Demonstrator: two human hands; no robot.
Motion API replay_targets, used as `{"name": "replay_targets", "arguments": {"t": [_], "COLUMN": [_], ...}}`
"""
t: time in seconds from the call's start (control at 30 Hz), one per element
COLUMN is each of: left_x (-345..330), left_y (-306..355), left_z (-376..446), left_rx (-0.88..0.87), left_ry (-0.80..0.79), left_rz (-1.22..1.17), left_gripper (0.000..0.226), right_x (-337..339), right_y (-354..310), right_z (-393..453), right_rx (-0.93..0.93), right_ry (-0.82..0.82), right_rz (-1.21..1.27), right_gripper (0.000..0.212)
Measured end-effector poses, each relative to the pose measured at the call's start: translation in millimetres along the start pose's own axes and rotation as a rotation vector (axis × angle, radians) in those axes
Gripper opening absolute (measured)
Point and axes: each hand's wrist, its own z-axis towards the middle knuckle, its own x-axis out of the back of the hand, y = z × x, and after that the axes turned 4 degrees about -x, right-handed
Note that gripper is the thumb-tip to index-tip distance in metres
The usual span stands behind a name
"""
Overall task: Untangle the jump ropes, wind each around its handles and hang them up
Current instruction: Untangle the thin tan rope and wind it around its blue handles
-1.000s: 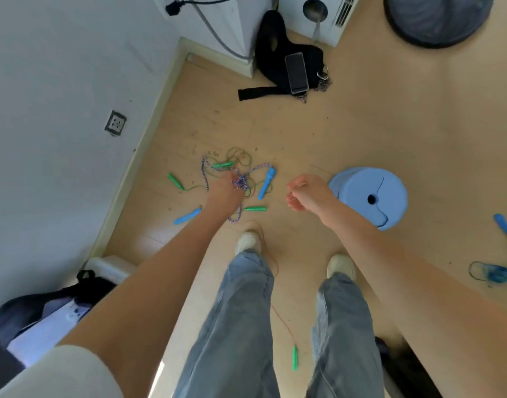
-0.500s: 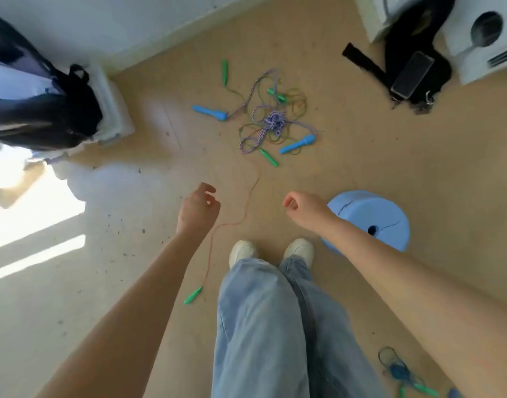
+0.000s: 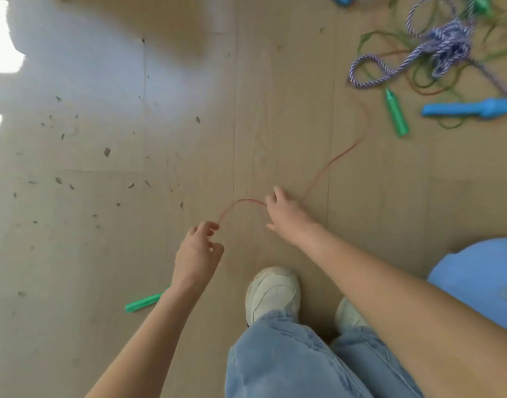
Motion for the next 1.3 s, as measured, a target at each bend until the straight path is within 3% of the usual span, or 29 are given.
{"name": "replay_targets", "arguments": {"t": [0.13, 0.2, 0.23, 0.3, 0.33, 0.4, 0.47, 0.53, 0.63, 0.7, 0.77, 0.93, 1.03, 1.13, 1.3], "left_x": [-26.3, -23.1, -19.2, -3.8, 5.9, 28.5, 52.3, 72.9, 93.3, 101.3, 106.6, 105.0, 90.5, 62.6, -6.5], "left_y": [13.3, 37.9, 52.9, 91.4, 112.9, 159.0, 210.7, 264.5, 324.6, 350.2, 371.5, 417.4, 438.1, 450.8, 448.0], "left_z": [26.8, 25.0, 21.3, 5.8, -3.1, -15.8, -30.4, -44.8, -78.9, -107.1, -141.8, -235.6, -285.9, -334.2, -421.2], "left_rx": [-0.115, -0.159, -0.17, -0.128, -0.112, -0.17, -0.26, -0.351, -0.368, -0.338, -0.336, -0.461, -0.592, -0.733, -0.931], "left_ry": [0.024, -0.075, -0.132, -0.228, -0.236, -0.153, -0.08, -0.107, -0.207, -0.227, -0.243, -0.347, -0.456, -0.568, -0.771], "left_rz": [-0.034, -0.056, -0.112, -0.166, -0.143, -0.103, -0.137, -0.165, -0.033, 0.073, 0.106, 0.267, 0.422, 0.588, 0.847], "left_gripper": [0.057, 0.066, 0.058, 0.019, 0.01, 0.021, 0.015, 0.02, 0.055, 0.051, 0.037, 0.022, 0.021, 0.019, 0.015], "right_x": [-4.8, 21.7, 44.0, 104.3, 134.0, 188.1, 223.1, 241.6, 245.0, 242.1, 240.0, 231.8, 207.2, 161.3, 65.3], "right_y": [7.7, 10.9, 13.2, 26.1, 41.0, 81.7, 125.8, 156.2, 172.7, 169.2, 161.8, 154.1, 149.0, 130.5, 73.2], "right_z": [4.6, -27.6, -47.8, -90.7, -107.7, -129.6, -139.3, -146.6, -179.3, -224.5, -281.4, -426.7, -507.7, -575.0, -665.9], "right_rx": [0.123, 0.253, 0.298, 0.274, 0.214, 0.001, -0.194, -0.304, -0.474, -0.512, -0.547, -0.703, -0.897, -1.094, -1.423], "right_ry": [0.096, 0.172, 0.257, 0.464, 0.554, 0.696, 0.729, 0.592, 0.25, 0.118, 0.103, 0.343, 0.585, 0.789, 0.899], "right_rz": [-0.065, 0.243, 0.483, 0.871, 1.026, 1.263, 1.343, 1.317, 1.139, 1.026, 1.132, 1.59, 1.811, 2.017, 2.213], "right_gripper": [0.019, 0.009, 0.005, 0.01, 0.014, 0.02, 0.019, 0.003, 0.032, 0.032, 0.027, 0.015, 0.022, 0.014, 0.015]}}
